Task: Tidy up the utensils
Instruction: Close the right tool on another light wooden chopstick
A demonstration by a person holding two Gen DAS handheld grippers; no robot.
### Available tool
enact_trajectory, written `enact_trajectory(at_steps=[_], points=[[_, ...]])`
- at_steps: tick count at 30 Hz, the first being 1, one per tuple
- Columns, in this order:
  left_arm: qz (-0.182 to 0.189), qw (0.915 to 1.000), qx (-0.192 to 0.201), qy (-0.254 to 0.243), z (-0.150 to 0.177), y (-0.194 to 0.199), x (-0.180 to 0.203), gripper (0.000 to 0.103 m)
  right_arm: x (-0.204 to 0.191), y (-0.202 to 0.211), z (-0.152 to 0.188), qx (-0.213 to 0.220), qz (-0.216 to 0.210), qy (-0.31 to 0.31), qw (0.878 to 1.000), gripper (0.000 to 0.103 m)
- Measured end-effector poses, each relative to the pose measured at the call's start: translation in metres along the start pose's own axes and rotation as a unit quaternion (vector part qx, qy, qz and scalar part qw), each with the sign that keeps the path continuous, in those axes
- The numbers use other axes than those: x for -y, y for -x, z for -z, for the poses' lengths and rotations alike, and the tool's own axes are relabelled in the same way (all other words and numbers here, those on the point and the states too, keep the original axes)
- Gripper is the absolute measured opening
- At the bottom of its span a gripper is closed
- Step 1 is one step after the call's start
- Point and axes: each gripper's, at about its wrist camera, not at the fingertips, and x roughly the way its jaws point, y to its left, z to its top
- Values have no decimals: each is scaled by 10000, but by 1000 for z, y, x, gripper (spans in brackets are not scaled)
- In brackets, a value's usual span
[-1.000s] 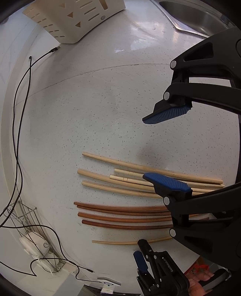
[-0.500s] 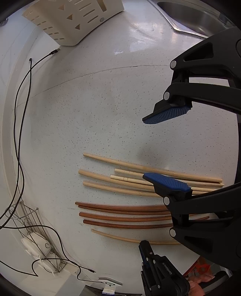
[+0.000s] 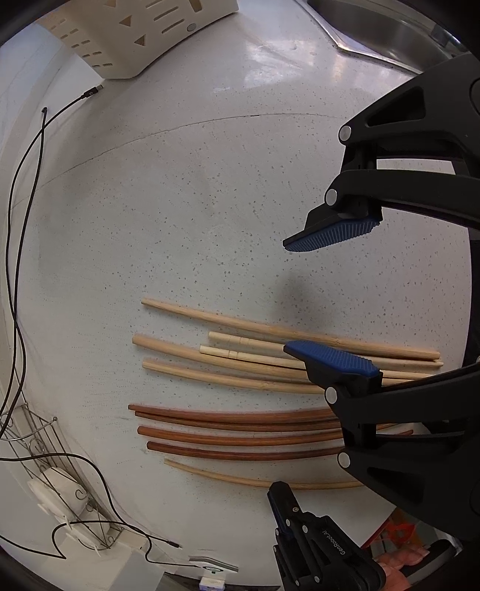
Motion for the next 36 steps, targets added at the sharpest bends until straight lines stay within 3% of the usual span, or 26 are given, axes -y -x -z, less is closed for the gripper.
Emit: enact_trajectory(at_steps=[18,21,22,23,26,36], points=[[-158,9998,24,-128,4,1,5,6,-27,-18,7,-325,418,375,9979,39],[-221,9995,-25,-212,4,1,8,6,-30,-19,5,-371,406,521,9971,29],[-240,9995,-32,-222,4,1,9,6,-34,-20,2,-387,417,580,9967,17],[-261,9994,-34,-241,5,0,10,6,-37,-21,0,-415,432,613,9963,12],[-287,9993,-39,-254,6,-1,13,6,-36,-22,-2,-467,429,627,9960,7],[-63,9998,-105,-144,1,-2,4,6,-20,-24,-4,-545,-27,476,9974,6]])
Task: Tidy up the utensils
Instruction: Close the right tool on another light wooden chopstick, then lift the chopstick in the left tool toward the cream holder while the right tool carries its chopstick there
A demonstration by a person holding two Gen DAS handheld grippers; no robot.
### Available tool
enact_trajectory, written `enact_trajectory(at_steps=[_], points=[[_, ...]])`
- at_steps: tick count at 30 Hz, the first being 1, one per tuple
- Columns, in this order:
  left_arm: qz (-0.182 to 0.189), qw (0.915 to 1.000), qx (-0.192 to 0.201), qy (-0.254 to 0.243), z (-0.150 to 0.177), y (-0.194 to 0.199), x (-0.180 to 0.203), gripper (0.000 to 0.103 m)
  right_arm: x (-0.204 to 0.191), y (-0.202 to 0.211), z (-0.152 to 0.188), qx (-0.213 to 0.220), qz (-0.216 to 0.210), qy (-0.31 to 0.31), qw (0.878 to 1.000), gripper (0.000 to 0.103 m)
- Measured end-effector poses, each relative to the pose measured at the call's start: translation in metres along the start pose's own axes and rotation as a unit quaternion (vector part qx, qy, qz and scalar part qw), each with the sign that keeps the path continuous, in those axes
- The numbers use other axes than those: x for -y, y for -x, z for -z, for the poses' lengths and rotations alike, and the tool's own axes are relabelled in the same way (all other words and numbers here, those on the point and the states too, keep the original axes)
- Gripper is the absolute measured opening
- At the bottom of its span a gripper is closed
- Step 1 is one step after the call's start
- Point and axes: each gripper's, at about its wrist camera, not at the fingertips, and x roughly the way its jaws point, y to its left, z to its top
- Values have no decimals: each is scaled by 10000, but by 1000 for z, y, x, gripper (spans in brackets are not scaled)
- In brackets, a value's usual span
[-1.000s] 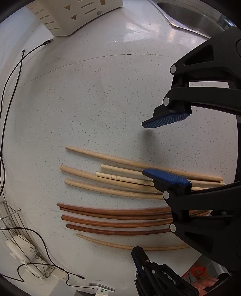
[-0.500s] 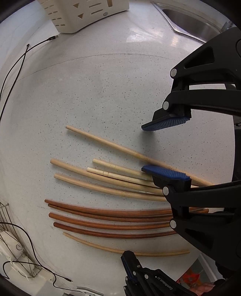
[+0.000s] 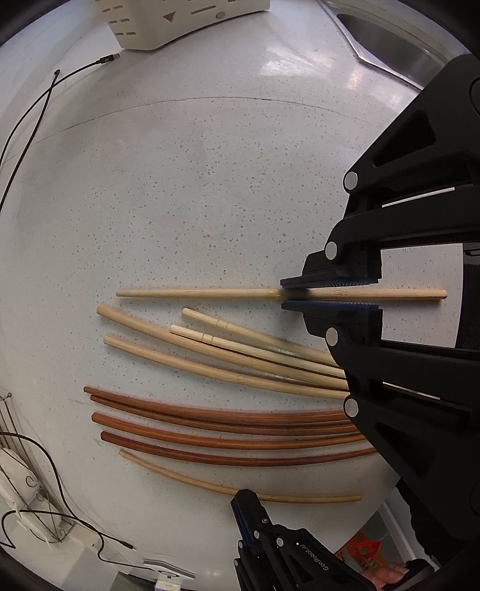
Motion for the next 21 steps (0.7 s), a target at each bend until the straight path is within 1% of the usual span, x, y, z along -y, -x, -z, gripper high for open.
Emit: enact_trajectory(at_steps=[2,6,11,17,21], points=[[-27,10000,33,31,1,1,-5,6,5,0,2,11,-65,-86,9999,6],[44,9999,144,37,2,7,-9,6,19,3,1,94,-140,-150,9997,6],[140,9997,207,46,0,16,-12,6,23,5,8,155,-181,-208,9995,6],[192,9992,346,61,4,26,-9,6,28,13,12,340,-251,-302,9986,6],[211,9987,456,17,5,33,-5,6,26,36,15,550,-237,-412,9974,6]])
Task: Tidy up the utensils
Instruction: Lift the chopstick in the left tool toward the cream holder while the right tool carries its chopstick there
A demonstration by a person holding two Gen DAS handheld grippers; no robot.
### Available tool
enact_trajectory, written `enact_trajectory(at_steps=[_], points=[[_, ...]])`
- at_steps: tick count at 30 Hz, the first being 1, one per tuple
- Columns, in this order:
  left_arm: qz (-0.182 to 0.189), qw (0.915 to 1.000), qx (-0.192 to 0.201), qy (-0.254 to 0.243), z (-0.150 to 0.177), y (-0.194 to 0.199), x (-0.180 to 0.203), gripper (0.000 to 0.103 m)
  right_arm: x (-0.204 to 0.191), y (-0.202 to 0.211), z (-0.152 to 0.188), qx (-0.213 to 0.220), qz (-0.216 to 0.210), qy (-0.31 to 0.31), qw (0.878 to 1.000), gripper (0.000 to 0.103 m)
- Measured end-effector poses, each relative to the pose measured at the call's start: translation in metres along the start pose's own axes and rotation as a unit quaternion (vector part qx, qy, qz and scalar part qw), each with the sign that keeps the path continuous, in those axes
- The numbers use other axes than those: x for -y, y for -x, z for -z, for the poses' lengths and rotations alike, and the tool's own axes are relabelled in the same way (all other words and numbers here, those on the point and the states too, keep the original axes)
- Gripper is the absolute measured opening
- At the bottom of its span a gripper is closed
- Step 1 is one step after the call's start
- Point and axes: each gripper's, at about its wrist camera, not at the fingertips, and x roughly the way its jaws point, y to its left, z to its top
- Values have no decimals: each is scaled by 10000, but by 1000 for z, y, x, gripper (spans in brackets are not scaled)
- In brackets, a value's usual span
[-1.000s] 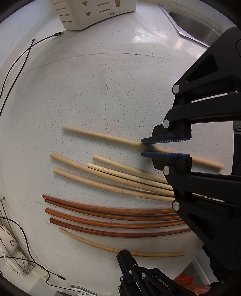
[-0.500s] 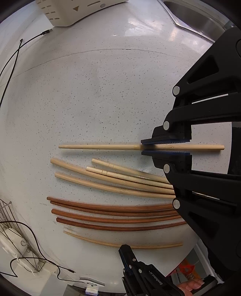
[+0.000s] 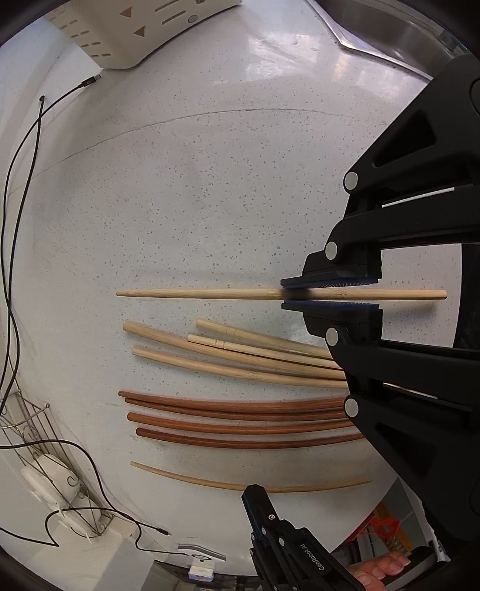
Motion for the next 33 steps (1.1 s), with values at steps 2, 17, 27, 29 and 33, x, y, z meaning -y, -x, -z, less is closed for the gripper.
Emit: enact_trajectory(at_steps=[2,17,27,29,33], points=[[5,10000,86,-41,-2,6,0,6,0,6,2,92,-7,-69,9999,6],[288,9957,722,-498,-23,44,38,6,38,74,1,1132,21,-634,9916,6],[534,9854,1275,-996,-52,69,97,6,90,129,1,1963,208,-1201,9729,6],[596,9833,1355,-1058,-59,72,109,6,101,140,3,2092,279,-1291,9689,6],[709,9782,1501,-1247,-71,77,135,6,124,161,6,2350,395,-1446,9604,6]])
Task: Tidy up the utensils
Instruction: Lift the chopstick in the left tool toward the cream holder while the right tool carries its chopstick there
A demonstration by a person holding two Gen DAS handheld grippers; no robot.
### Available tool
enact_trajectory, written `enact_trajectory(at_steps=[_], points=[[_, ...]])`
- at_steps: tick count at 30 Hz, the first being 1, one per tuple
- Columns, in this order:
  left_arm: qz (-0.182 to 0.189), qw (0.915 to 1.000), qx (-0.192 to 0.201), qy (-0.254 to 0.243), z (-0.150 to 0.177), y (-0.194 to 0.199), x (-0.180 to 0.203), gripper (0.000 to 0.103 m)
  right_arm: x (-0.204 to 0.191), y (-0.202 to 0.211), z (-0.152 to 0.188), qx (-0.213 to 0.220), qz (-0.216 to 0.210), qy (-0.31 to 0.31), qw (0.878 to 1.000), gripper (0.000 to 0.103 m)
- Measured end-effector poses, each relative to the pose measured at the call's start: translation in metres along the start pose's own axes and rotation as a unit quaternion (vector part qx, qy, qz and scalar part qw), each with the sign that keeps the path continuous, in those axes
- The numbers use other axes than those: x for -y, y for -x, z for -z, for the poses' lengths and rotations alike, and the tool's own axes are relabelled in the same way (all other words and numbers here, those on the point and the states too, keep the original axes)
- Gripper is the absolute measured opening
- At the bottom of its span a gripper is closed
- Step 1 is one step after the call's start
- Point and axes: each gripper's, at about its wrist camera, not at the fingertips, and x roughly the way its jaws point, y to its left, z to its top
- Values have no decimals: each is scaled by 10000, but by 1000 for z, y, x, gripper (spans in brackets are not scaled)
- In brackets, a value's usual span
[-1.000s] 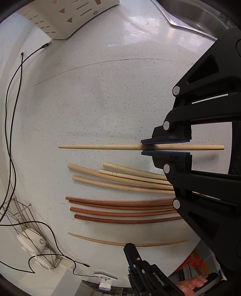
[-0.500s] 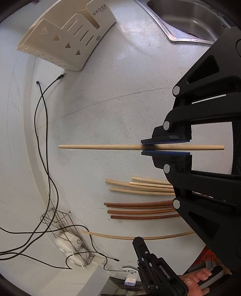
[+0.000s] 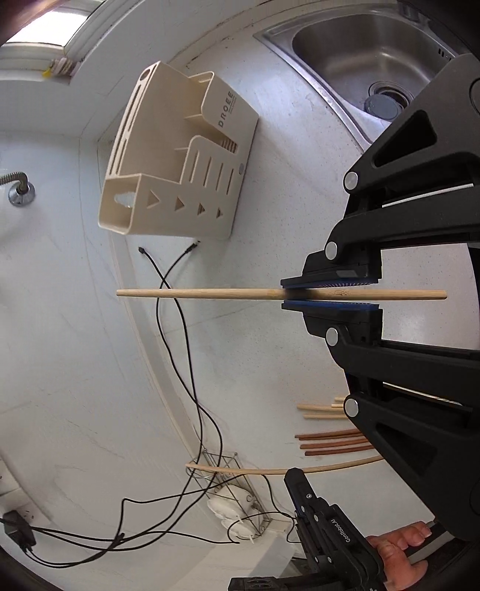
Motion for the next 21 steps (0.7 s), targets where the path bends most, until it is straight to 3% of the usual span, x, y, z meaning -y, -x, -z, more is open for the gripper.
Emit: enact_trajectory(at_steps=[12,21], points=[[388,9964,473,-588,-59,-1,67,6,57,36,-38,703,442,-392,9958,6],[867,9868,1083,-831,-124,5,112,6,98,56,-67,1233,739,-640,9875,6]])
